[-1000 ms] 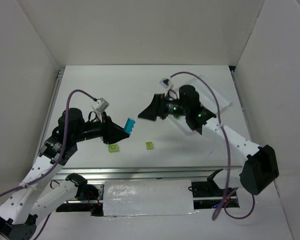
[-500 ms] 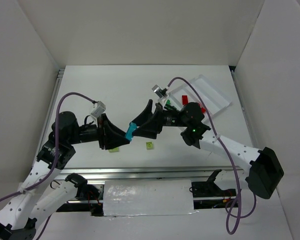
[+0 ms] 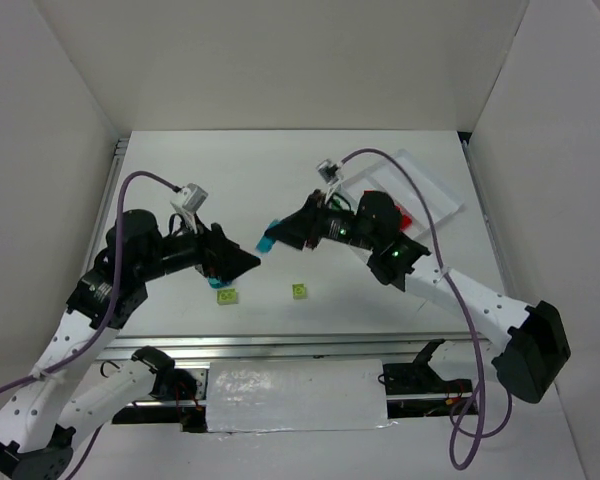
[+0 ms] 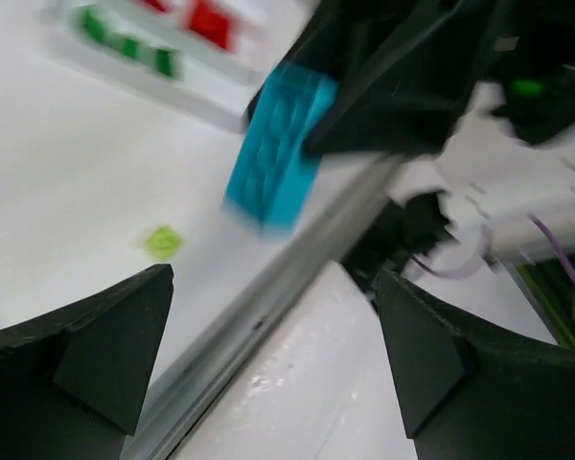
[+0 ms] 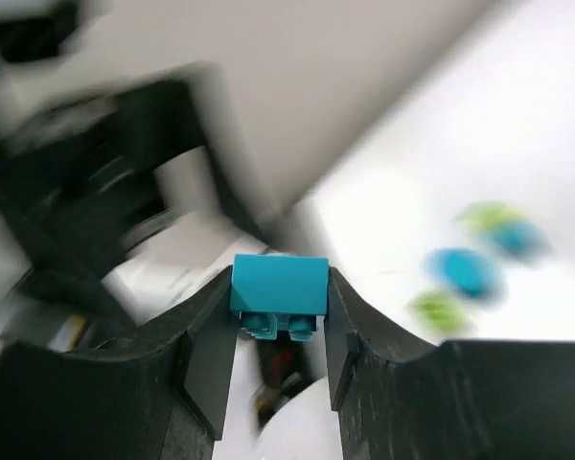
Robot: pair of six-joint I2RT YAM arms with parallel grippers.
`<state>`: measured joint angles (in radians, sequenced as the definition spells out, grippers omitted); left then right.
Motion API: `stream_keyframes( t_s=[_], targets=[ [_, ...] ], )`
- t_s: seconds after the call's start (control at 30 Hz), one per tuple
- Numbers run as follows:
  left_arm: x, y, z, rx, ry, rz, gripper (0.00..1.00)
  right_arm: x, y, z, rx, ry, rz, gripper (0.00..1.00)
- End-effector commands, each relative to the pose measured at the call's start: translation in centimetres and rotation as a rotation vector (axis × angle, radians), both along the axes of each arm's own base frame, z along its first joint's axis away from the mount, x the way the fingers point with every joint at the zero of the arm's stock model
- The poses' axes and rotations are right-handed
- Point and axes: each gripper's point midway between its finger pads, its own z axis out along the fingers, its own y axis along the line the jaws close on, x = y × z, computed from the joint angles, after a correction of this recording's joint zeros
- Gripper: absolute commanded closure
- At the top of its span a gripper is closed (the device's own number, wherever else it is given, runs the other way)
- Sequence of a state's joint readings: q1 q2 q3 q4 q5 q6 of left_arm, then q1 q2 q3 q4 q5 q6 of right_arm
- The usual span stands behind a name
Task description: Sort the legos into containers by color
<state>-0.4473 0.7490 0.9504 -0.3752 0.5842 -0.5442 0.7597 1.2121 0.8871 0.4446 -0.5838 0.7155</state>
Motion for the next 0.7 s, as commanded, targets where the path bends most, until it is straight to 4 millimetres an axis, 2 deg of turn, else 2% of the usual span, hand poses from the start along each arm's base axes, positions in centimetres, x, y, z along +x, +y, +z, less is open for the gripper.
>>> stream_keyframes(
  t_s=[0.0, 0.03, 0.07, 0.1, 0.13, 0.17, 0.2, 0.23, 0.27, 0.3, 0.33, 0.37, 0.4, 0.43, 0.47, 0.5, 0.53, 0.57, 0.63, 0.67],
  targets=[
    [4.9, 6.7, -2.6, 0.26, 0.094, 0.478, 0.0, 14.4, -11.0, -5.3, -0.294, 0.224, -0.779, 1.0],
    [5.4, 8.1, -3.4, 0.312, 0.125, 0.558, 0.0, 16.8, -14.1, -5.3, -0.281, 0.341, -0.928, 1.0],
    [6.2, 10.9, -4.0, 0.387, 0.117, 0.706, 0.0, 18.6, -17.2, -7.0, -0.321, 0.425, -1.043, 1.0],
    [5.8, 12.4, -4.9, 0.446, 0.139, 0.762, 0.0, 20.0, -19.9, -10.7, -0.422, 0.525, -1.137, 1.0],
    [5.5, 13.5, -4.9, 0.465, 0.13, 0.808, 0.0, 21.9, -25.1, -11.8, -0.438, 0.583, -1.324, 1.0],
    [5.4, 14.2, -5.0, 0.489, 0.114, 0.829, 0.0, 23.3, -27.3, -11.5, -0.432, 0.61, -1.412, 1.0],
    [5.2, 14.8, -5.5, 0.513, 0.107, 0.842, 0.0, 24.4, -29.0, -14.4, -0.499, 0.677, -1.461, 1.0],
    [4.8, 15.0, -5.2, 0.504, 0.085, 0.843, 0.0, 25.5, -31.8, -15.2, -0.495, 0.721, -1.527, 1.0],
    [4.6, 15.0, -5.3, 0.505, 0.072, 0.832, 0.0, 27.2, -32.4, -14.2, -0.463, 0.724, -1.535, 1.0],
    [4.4, 14.8, -6.2, 0.508, 0.077, 0.813, 0.0, 28.2, -33.2, -17.0, -0.507, 0.789, -1.539, 1.0],
    [4.3, 14.6, -5.7, 0.468, 0.048, 0.809, 0.0, 29.9, -34.5, -15.8, -0.463, 0.791, -1.562, 1.0],
    [4.0, 13.8, -5.9, 0.449, 0.048, 0.762, 0.01, 30.6, -34.8, -18.2, -0.506, 0.836, -1.566, 1.0],
    [3.7, 13.6, -5.4, 0.426, 0.025, 0.745, 0.01, 31.5, -35.3, -18.6, -0.504, 0.84, -1.57, 1.0],
    [3.6, 13.4, -5.1, 0.417, 0.009, 0.728, 0.01, 33.0, -35.7, -17.5, -0.473, 0.823, -1.572, 1.0],
    [3.4, 13.3, -5.2, 0.414, 0.005, 0.72, 0.0, 33.8, -36.0, -19.7, -0.506, 0.861, -1.567, 1.0],
    [3.2, 13.3, -4.9, 0.399, -0.006, 0.721, 0.01, 34.1, -36.1, -20.4, -0.53, 0.88, -1.563, 1.0],
    [3.2, 13.3, -4.7, 0.385, -0.016, 0.721, 0.0, 35.3, -36.1, -19.4, -0.512, 0.862, -1.565, 1.0],
    [3.1, 13.2, -4.7, 0.382, -0.02, 0.715, 0.0, 35.8, -36.1, -21.6, -0.548, 0.896, -1.56, 1.0],
    [2.8, 12.8, -4.5, 0.368, -0.033, 0.687, 0.01, 36.6, -36.1, -21.9, -0.546, 0.913, -1.565, 1.0],
    [2.8, 12.6, -4.6, 0.369, -0.033, 0.679, 0.0, 36.7, -36.0, -23.1, -0.559, 0.933, -1.558, 1.0]
  ],
)
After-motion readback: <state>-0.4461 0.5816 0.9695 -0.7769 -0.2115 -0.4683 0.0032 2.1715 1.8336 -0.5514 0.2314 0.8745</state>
